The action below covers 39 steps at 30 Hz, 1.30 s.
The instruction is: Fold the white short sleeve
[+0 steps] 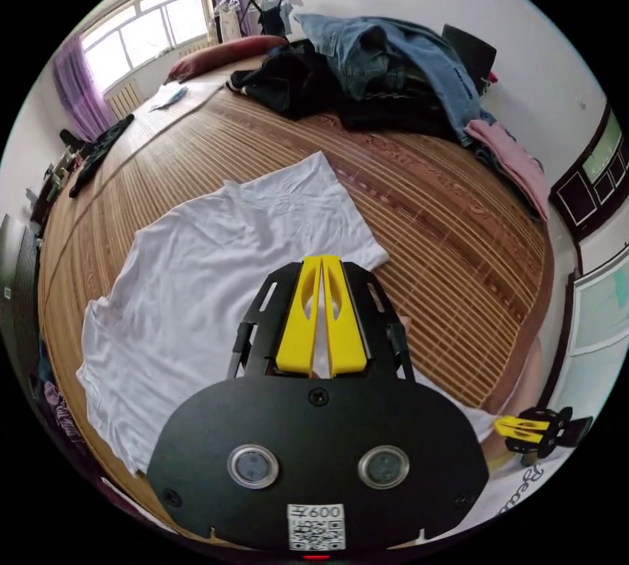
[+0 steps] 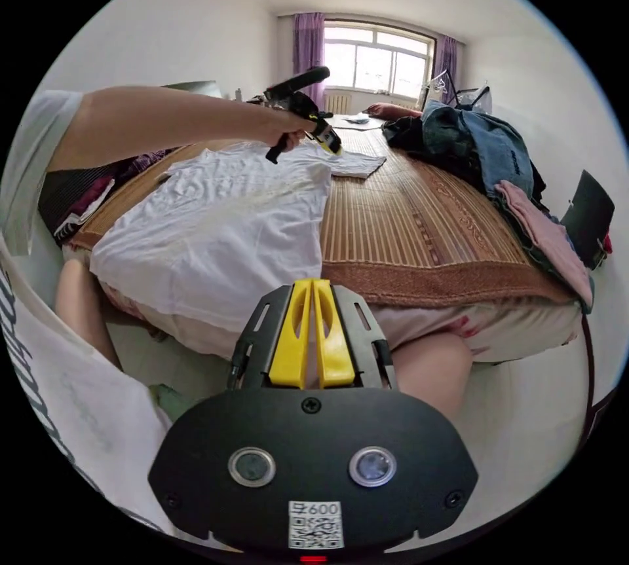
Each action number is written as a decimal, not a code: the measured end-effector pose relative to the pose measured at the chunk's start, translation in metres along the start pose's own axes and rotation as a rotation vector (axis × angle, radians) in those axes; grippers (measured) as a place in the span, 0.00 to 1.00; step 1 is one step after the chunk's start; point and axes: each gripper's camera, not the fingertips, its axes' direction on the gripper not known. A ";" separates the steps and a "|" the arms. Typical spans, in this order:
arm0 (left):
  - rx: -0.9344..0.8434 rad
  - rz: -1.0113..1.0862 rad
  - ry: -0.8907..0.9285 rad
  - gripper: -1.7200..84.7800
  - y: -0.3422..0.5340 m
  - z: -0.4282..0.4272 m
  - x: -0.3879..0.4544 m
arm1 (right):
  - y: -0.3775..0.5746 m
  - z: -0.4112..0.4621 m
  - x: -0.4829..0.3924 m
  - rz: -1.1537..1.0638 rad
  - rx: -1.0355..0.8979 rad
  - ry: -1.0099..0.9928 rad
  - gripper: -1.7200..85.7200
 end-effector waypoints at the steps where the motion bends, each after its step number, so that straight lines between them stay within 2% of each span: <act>1: -0.023 0.008 -0.019 0.03 -0.007 0.006 0.001 | -0.005 0.003 0.001 0.000 -0.029 -0.016 0.01; 3: 0.042 -0.010 -0.103 0.03 -0.026 0.006 0.002 | -0.018 0.001 0.003 0.026 -0.043 -0.051 0.01; 6: 0.078 -0.038 -0.119 0.03 -0.047 0.003 -0.007 | -0.032 0.004 -0.001 0.020 -0.058 -0.067 0.01; 10: 0.096 -0.085 -0.055 0.03 -0.061 -0.006 -0.024 | -0.043 0.011 -0.013 0.005 -0.050 -0.050 0.01; 13: 0.079 -0.037 -0.032 0.04 -0.072 -0.024 -0.035 | -0.052 0.018 -0.027 -0.034 -0.053 -0.010 0.01; 16: 0.123 -0.032 0.019 0.05 -0.079 -0.068 -0.057 | -0.064 0.019 -0.038 -0.070 -0.042 0.023 0.01; 18: 0.246 -0.028 0.072 0.07 -0.063 -0.121 -0.082 | -0.078 0.006 -0.042 -0.082 0.049 0.024 0.01; 21: 0.314 -0.050 0.056 0.07 -0.022 -0.171 -0.129 | -0.112 -0.011 -0.044 -0.095 0.215 0.006 0.01; 25: 0.310 -0.203 -0.148 0.05 0.044 -0.193 -0.207 | -0.185 0.005 -0.051 -0.189 0.416 -0.030 0.01; 28: 0.222 -0.378 -0.252 0.03 0.090 -0.179 -0.277 | -0.281 0.084 -0.056 -0.266 0.374 -0.057 0.01; 32: 0.184 -0.473 -0.241 0.03 0.113 -0.149 -0.336 | -0.417 0.252 -0.064 -0.297 0.135 -0.105 0.01; 34: 0.193 -0.459 -0.230 0.02 0.107 -0.137 -0.349 | -0.461 0.316 -0.069 -0.292 0.061 -0.161 0.01; 37: 0.237 -0.380 -0.254 0.02 0.084 -0.124 -0.359 | -0.512 0.393 -0.084 -0.291 0.049 -0.259 0.01; 39: 0.266 -0.248 -0.274 0.02 0.062 -0.109 -0.355 | -0.541 0.445 -0.094 -0.271 0.046 -0.361 0.01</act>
